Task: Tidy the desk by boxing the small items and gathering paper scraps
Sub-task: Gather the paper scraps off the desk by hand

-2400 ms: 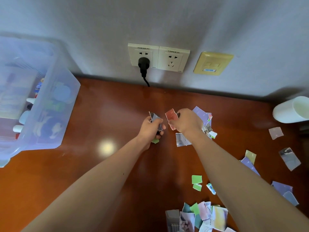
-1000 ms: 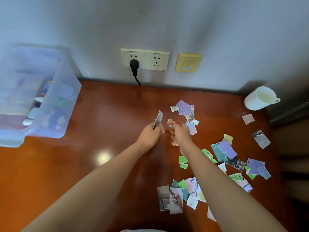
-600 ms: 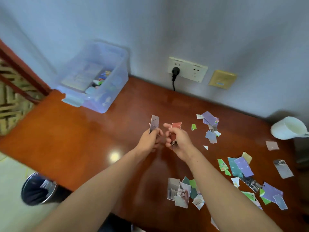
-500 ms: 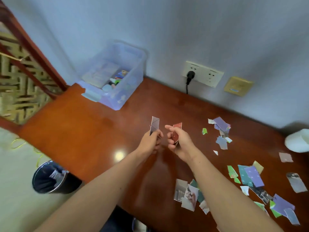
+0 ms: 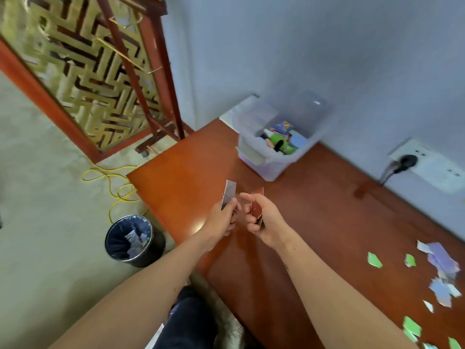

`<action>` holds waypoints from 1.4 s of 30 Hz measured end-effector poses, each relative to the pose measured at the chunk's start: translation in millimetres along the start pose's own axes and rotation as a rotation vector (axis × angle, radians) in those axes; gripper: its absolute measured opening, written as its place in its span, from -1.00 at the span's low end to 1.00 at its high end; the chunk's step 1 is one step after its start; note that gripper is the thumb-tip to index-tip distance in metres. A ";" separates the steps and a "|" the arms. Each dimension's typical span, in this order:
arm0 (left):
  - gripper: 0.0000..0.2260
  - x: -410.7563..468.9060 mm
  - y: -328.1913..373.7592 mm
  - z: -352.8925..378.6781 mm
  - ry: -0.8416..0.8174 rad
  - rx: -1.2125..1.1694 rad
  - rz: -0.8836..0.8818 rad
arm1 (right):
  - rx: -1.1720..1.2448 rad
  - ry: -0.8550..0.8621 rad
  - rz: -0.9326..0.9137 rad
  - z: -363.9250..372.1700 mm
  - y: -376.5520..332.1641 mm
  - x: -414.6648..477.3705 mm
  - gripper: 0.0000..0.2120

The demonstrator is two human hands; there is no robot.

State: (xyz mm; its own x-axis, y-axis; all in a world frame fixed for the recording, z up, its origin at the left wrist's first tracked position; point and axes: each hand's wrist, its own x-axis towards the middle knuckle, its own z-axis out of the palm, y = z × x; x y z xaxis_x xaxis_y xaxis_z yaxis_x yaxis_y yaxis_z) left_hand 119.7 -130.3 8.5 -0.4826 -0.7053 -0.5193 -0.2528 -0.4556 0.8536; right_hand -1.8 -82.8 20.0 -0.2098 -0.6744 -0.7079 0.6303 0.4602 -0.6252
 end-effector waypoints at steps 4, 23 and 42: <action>-0.65 21.2 1.4 -79.9 0.083 -0.078 -0.019 | -0.118 -0.057 0.046 77.9 8.5 42.2 -0.83; -0.70 82.7 -95.9 -350.9 0.530 -0.344 -0.305 | -0.496 -0.185 0.359 352.6 118.9 220.0 -0.88; -0.82 205.6 -336.3 -450.9 0.586 -0.560 -0.673 | -0.953 -0.056 0.423 343.7 344.9 434.0 -0.85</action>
State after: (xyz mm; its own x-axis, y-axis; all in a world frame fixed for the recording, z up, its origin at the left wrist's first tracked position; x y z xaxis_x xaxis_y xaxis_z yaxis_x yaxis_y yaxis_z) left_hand 483.6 -367.0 -404.1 0.1321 -0.2974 -0.9456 0.1778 -0.9313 0.3178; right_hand 381.4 -415.2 -390.0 -0.0588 -0.3666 -0.9285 -0.2117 0.9136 -0.3473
